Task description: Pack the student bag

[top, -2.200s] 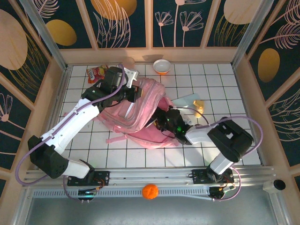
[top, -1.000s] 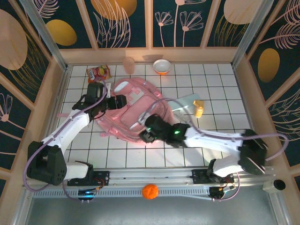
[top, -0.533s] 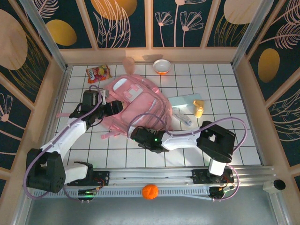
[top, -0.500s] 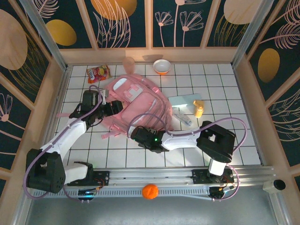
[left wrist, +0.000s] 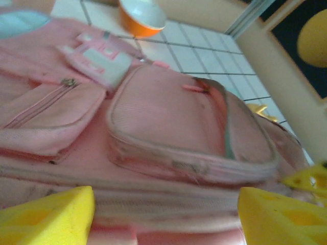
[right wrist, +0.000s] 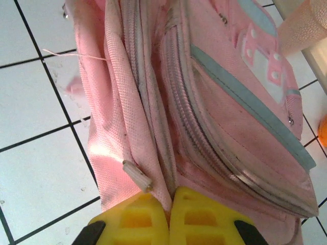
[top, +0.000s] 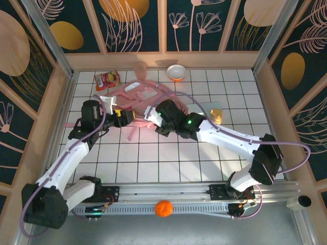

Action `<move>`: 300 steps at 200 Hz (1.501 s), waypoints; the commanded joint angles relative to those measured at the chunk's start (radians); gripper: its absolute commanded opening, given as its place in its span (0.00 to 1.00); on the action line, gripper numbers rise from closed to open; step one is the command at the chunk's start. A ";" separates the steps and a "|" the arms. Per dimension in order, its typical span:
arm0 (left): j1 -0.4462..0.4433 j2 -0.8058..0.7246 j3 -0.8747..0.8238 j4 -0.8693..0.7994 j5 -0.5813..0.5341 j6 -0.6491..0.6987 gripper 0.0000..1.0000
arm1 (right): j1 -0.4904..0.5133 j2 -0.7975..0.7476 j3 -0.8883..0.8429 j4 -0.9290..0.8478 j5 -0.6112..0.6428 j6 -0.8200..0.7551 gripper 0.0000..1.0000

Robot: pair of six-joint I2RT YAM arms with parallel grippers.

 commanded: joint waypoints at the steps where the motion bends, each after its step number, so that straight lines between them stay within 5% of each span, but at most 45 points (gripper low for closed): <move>1: 0.002 -0.077 -0.043 0.026 0.034 0.028 0.74 | -0.047 -0.018 0.097 -0.006 -0.109 -0.009 0.00; 49: 0.002 -0.213 -0.082 -0.023 -0.153 -0.013 0.74 | -0.101 0.018 0.164 -0.065 -0.164 -0.017 0.00; 127: 0.001 -0.270 -0.290 0.171 0.063 0.107 0.61 | -0.141 0.040 0.224 -0.076 -0.247 0.026 0.00; 164: 0.001 -0.283 -0.366 0.355 0.055 0.245 0.64 | -0.142 0.043 0.226 -0.065 -0.265 0.037 0.00; 208: 0.001 -0.165 -0.325 0.389 0.052 0.359 0.62 | -0.142 0.046 0.236 -0.074 -0.279 0.046 0.00; 283: -0.002 -0.077 -0.308 0.564 0.129 0.327 0.41 | -0.142 0.036 0.210 -0.065 -0.306 0.064 0.00; 300: -0.003 -0.068 -0.299 0.564 0.130 0.323 0.30 | -0.142 0.027 0.194 -0.054 -0.313 0.074 0.00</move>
